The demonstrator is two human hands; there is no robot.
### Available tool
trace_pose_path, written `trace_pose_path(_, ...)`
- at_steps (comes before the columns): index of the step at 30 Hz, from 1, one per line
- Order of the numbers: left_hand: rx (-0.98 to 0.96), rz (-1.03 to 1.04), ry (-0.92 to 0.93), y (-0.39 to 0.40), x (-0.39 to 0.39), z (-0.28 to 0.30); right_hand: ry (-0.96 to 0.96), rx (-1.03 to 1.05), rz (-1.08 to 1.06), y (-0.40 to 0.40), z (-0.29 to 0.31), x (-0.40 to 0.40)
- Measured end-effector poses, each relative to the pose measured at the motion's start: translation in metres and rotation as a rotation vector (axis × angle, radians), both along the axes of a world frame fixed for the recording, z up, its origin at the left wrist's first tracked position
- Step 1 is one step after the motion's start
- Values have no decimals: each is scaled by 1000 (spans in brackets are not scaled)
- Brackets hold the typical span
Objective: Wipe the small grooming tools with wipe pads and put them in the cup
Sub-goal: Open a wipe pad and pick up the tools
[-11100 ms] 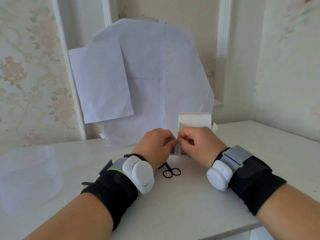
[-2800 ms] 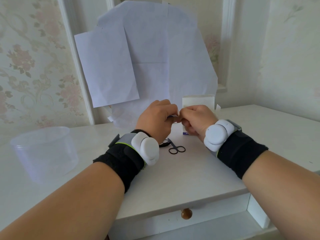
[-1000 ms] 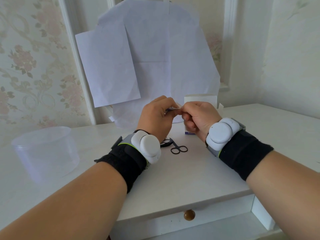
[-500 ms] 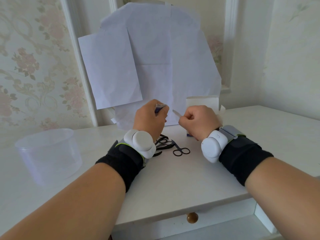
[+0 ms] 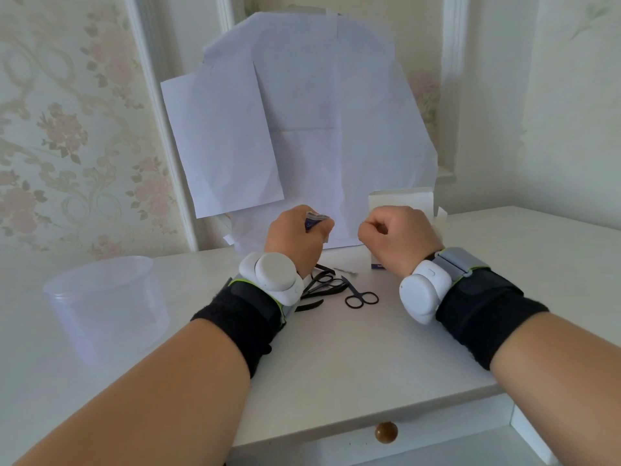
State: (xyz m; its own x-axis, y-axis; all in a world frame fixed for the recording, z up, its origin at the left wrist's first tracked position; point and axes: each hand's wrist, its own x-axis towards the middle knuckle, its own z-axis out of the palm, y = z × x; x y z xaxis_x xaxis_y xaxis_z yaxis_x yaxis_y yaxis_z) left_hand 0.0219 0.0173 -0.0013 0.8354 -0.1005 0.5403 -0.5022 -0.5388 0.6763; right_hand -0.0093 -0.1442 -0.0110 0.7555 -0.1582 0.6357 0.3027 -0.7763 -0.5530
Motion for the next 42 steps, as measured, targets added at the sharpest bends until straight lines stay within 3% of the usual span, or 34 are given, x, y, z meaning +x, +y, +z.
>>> trace_pose_path(4,58,-26,-4,-3,-2,-1,-78,38,128,0,1,-1)
trace_pose_path(14,191,-55,20,-10,-5,0,-44,14,231,3,-1,0)
trace_pose_path(19,144,-108,30,-16,-7,-4,-42,40,193,2,1,1)
trace_pose_path(23,-31,-225,57,-16,-6,-7,-88,59,148,2,2,3)
trace_pose_path(27,-139,-213,4,-12,-4,-6,-74,60,163,0,0,4)
trace_pose_path(42,-114,-165,0,-4,-1,-4,-30,208,285,3,1,0)
